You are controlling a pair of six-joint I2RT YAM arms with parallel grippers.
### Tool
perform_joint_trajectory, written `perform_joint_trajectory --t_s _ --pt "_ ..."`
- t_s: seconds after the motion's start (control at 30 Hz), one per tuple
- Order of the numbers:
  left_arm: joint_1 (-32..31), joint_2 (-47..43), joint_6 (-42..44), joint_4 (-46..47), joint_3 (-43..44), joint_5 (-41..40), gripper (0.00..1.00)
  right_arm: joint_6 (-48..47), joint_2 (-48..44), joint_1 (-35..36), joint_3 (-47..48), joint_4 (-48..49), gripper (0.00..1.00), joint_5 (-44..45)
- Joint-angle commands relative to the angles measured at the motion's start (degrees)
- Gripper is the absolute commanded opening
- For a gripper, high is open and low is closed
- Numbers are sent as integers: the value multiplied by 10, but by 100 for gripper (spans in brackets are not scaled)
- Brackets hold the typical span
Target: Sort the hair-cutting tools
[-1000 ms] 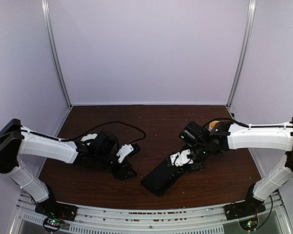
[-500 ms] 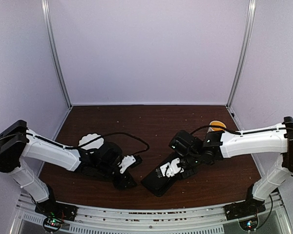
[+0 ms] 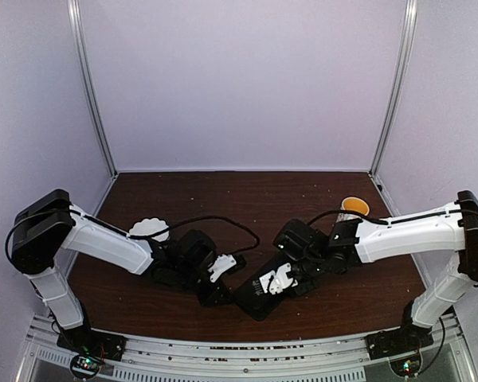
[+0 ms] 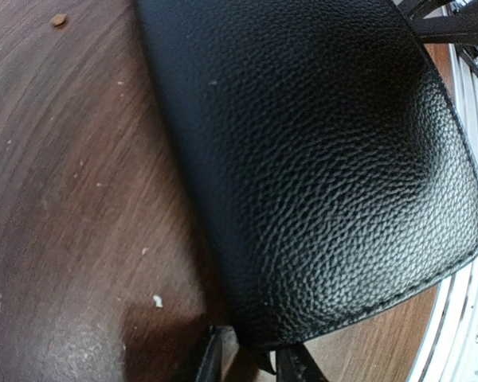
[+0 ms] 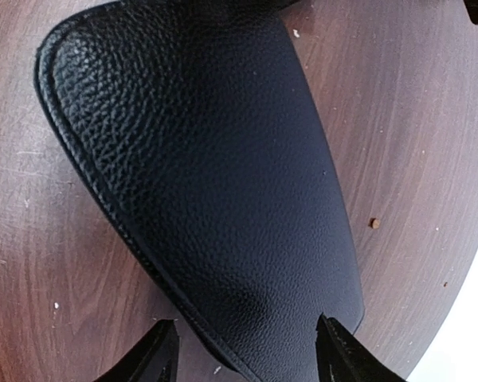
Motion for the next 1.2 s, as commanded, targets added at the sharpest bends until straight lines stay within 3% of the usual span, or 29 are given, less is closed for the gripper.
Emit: perform_joint_trajectory --t_s 0.0,0.17,0.47,0.73,0.9,1.1,1.17 --pt "-3 14 16 -17 24 -1 23 10 6 6 -12 7 60 -11" --pt "2 -4 30 -51 21 -57 16 16 8 9 -15 7 60 -17" --pt "30 1 53 -84 38 -75 0 30 39 28 -6 24 59 -22" --pt "48 -6 85 -98 52 -81 0 40 55 39 -14 56 55 1" --pt "49 -8 133 -102 55 -72 0 23 30 41 -27 144 51 49" --pt "49 4 133 -110 73 -79 0 -18 64 43 24 119 50 10" --pt "49 2 130 -111 70 -79 0 -27 78 45 27 113 45 -5"
